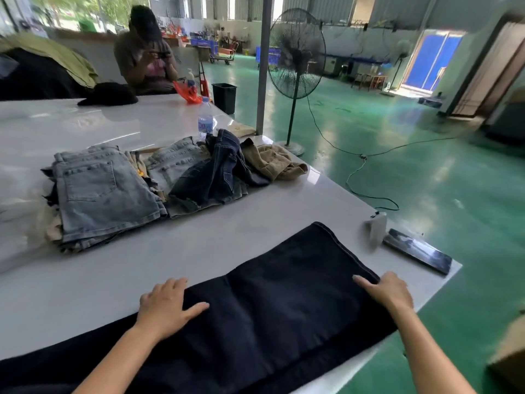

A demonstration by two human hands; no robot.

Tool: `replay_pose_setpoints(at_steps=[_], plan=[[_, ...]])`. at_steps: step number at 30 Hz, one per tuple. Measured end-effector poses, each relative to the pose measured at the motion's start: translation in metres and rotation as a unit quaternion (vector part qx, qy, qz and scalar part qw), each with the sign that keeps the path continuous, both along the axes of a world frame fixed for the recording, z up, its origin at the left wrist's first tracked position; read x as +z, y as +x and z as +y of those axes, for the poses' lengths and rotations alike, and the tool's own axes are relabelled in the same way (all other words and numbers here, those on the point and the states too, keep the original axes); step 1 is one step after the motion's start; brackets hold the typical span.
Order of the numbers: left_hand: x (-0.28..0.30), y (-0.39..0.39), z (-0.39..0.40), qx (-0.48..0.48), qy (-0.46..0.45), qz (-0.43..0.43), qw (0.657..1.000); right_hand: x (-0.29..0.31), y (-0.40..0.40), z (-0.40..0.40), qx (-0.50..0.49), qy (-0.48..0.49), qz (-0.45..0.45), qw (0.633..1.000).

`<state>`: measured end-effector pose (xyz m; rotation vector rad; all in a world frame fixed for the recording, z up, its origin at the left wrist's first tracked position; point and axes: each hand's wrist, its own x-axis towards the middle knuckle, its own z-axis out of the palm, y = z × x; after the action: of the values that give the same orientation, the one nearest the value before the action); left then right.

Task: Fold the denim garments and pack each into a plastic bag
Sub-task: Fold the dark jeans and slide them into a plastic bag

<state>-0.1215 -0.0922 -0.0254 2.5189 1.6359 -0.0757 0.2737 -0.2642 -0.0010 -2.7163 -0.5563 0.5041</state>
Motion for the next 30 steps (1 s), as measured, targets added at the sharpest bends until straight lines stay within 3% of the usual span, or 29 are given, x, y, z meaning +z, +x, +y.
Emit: replay_pose_setpoints(at_steps=[1, 4, 8, 10, 13, 15, 17, 19, 22, 26, 28, 30], plan=[[-0.008, -0.006, 0.001, 0.0, -0.029, 0.025, 0.999, -0.001, -0.001, 0.007, 0.039, -0.014, 0.015, 0.999], [-0.022, -0.019, -0.002, -0.012, -0.012, -0.024, 1.0, 0.004, -0.003, 0.035, 0.129, -0.003, -0.009, 0.992], [-0.013, -0.014, 0.007, 0.008, 0.183, -0.132, 0.974, 0.034, 0.005, 0.09, 0.155, 0.155, -0.124, 0.968], [0.0, -0.003, 0.012, 0.021, 0.235, -0.151, 0.96, 0.048, 0.016, 0.119, 0.151, 0.183, -0.161, 0.958], [0.006, 0.012, 0.006, 0.006, 0.256, -0.183, 0.949, 0.048, 0.034, 0.148, 0.159, 0.091, -0.187, 0.965], [-0.007, 0.018, -0.011, -0.087, 0.238, -0.184, 0.95, 0.035, 0.037, 0.155, 0.158, -0.003, -0.191, 0.969], [-0.02, 0.02, -0.03, -0.157, 0.192, -0.146, 0.958, 0.017, 0.036, 0.156, 0.127, -0.004, -0.187, 0.974], [-0.028, 0.02, -0.042, -0.184, 0.166, -0.135, 0.96, -0.002, 0.034, 0.153, 0.082, 0.038, -0.132, 0.987], [-0.029, 0.023, -0.045, -0.218, 0.216, -0.127, 0.943, -0.022, 0.03, 0.15, 0.052, 0.053, -0.058, 0.996], [-0.027, 0.031, -0.045, -0.224, 0.27, -0.11, 0.93, -0.022, 0.026, 0.163, -0.036, 0.17, 0.008, 0.985], [-0.032, 0.034, -0.046, -0.21, 0.301, -0.107, 0.924, -0.022, 0.03, 0.172, -0.103, 0.234, 0.093, 0.962], [-0.034, 0.036, -0.046, -0.172, 0.334, -0.133, 0.917, -0.022, 0.034, 0.178, -0.19, 0.304, 0.215, 0.908]])
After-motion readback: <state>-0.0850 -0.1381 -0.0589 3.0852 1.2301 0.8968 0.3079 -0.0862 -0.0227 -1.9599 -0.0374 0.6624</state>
